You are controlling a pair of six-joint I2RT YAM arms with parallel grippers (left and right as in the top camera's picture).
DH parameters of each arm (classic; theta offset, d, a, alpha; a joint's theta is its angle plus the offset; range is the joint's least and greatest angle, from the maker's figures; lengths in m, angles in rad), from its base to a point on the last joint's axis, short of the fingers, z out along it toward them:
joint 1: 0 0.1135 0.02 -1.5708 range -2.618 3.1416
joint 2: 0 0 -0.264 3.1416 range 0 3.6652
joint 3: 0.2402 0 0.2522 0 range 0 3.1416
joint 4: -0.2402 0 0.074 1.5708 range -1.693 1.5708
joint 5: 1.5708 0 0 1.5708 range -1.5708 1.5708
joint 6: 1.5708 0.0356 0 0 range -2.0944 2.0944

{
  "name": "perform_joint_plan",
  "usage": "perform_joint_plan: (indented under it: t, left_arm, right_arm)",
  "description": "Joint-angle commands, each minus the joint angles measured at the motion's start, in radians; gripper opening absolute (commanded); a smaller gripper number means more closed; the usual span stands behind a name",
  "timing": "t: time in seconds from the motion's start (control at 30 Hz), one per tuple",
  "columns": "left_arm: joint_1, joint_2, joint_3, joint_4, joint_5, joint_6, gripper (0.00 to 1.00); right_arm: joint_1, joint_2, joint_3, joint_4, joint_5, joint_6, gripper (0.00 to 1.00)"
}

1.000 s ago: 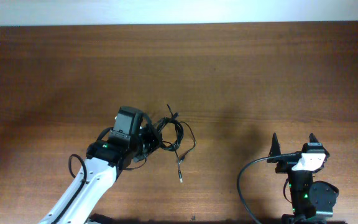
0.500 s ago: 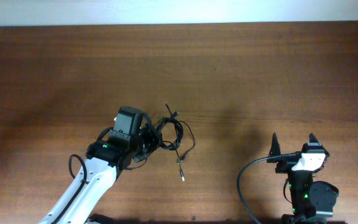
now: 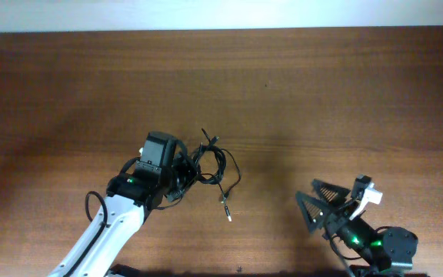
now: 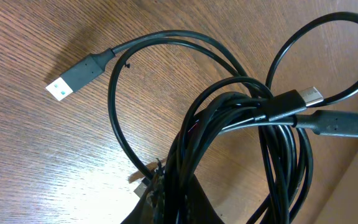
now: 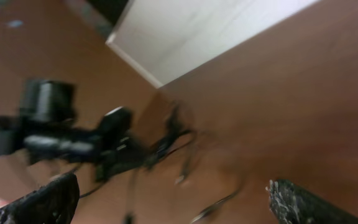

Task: Untangle cables
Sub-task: 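Reach the right gripper toward the cable bundle held by the left gripper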

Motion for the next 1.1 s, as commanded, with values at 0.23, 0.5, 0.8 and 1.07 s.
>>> perform_joint_plan:
  t: [0.23, 0.5, 0.8, 1.07]
  left_arm:
    - [-0.002, -0.011, 0.016, 0.001, 0.009, -0.013, 0.00]
    - [-0.002, -0.011, 0.016, 0.002, 0.020, 0.066, 0.00]
    - [-0.002, -0.011, 0.016, 0.069, 0.085, 0.159, 0.00]
    - [-0.002, -0.011, 0.016, 0.122, 0.120, 0.254, 0.00]
  right_arm:
    - [0.005, 0.123, 0.166, -0.220, 0.101, 0.188, 0.98]
    - [0.005, 0.585, 0.377, -0.435, 0.134, 0.139, 0.99]
    - [0.006, 0.739, 0.377, -0.439, 0.005, 0.139, 0.99]
    - [0.141, 0.747, 0.376, -0.384, 0.062, 0.175, 0.82]
